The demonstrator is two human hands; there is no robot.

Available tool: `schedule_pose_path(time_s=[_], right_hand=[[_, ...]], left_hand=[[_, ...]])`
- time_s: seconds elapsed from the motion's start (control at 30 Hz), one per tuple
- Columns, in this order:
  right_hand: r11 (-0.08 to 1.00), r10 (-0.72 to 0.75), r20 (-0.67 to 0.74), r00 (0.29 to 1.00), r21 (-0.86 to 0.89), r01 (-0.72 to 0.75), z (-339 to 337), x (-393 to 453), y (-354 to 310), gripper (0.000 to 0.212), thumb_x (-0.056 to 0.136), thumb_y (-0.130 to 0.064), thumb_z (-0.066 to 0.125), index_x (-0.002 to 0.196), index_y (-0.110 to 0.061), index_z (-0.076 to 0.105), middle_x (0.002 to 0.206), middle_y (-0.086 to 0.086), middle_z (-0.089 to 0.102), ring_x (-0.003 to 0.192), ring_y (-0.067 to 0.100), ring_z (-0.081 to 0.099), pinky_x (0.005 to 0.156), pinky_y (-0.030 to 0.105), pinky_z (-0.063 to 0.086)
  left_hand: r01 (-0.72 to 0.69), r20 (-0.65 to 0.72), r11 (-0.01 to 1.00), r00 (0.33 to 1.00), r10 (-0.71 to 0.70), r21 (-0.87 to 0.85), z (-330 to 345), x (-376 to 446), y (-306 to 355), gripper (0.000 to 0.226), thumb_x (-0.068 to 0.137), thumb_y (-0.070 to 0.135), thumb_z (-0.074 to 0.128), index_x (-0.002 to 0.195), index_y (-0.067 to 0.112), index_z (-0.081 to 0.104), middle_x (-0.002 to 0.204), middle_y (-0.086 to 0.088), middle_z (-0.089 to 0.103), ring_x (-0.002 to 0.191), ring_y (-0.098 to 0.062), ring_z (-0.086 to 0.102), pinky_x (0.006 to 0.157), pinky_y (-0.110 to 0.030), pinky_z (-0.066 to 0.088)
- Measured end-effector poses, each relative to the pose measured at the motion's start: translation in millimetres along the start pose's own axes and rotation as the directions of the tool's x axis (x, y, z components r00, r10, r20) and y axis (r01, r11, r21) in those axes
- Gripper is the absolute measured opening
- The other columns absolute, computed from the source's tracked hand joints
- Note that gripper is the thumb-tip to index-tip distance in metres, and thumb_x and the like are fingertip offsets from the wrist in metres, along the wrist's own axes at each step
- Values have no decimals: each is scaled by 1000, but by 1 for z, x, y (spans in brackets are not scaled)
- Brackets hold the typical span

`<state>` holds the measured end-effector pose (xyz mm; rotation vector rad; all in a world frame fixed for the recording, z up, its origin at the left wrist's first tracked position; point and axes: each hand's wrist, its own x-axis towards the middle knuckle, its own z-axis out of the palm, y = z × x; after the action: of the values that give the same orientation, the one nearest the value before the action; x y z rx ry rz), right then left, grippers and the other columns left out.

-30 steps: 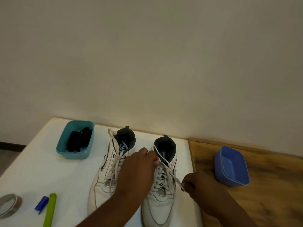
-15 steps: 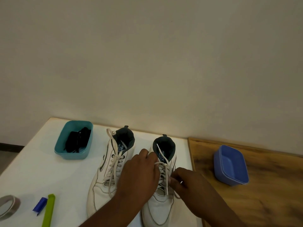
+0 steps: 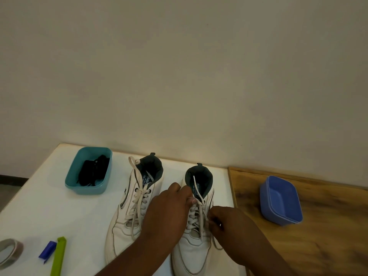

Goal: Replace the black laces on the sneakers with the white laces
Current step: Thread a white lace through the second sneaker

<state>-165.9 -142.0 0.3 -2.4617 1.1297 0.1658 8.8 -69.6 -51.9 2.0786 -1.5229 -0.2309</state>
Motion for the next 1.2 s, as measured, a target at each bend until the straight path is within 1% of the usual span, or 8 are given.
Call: schedule_pose_path(time_s=[0.17,0.47,0.77,0.87,0.93,1.07,1.13,1.2], right_hand=[[997,26,-14,1000,-73,-27,2,1,6,15,100,-35,51,89,-30,60,83,-9,62,77,8,58,72,26,52],[984,61,-17,998,-169,-63,0,3,6,18,102,-38,50,84,-37,52,79,-10,55,72,5,53,58,16,36],[984,73,-4,997,-160,-73,6,1,8,15,102,-33,50,88,-37,53,87,-12,59,82,7,59,70,19,46],[996,75,56,996,-47,-73,7,2,9,22,101,-37,52,79,-35,52,83,-12,58,75,5,55,65,15,42],[995,78,40,996,61,-81,7,1,12,23,98,-44,57,77,-34,57,80,-11,61,74,6,57,65,18,45],[968,96,-134,986,242,-62,6,1,13,12,97,-40,61,87,-35,67,87,-18,69,82,1,64,76,26,56],[964,92,-177,980,263,-43,9,2,6,9,97,-41,62,90,-36,66,89,-18,68,81,1,64,74,25,55],[969,87,-168,982,243,-44,14,3,2,9,95,-44,63,92,-36,64,91,-16,66,80,3,63,71,20,52]], left_hand=[[39,-13,997,999,-40,-72,3,0,-2,12,102,36,47,101,28,57,98,8,53,75,-5,54,71,-24,50],[76,-41,991,996,-81,-112,38,9,-11,14,88,23,71,91,22,57,90,7,52,67,-5,50,61,-28,51],[94,-107,985,988,-110,-144,25,-3,7,14,103,23,42,95,23,54,92,7,47,70,-5,45,62,-19,37],[87,-87,984,991,-101,-153,17,-4,9,20,103,38,32,99,28,49,96,9,49,75,-5,48,68,-18,40],[80,-103,972,989,-105,-222,6,-4,8,14,100,42,42,112,35,47,104,14,50,81,-2,54,70,-17,48],[127,-154,904,966,-205,-408,-15,-7,9,59,97,29,60,146,43,30,119,22,48,88,1,62,78,-16,51],[209,-92,839,952,-293,-503,-18,-6,5,56,97,25,61,142,43,34,117,17,56,83,-1,65,76,-20,53],[326,32,658,908,-417,-679,-19,-5,2,40,98,21,61,129,41,46,117,6,64,85,-8,69,78,-31,59]])
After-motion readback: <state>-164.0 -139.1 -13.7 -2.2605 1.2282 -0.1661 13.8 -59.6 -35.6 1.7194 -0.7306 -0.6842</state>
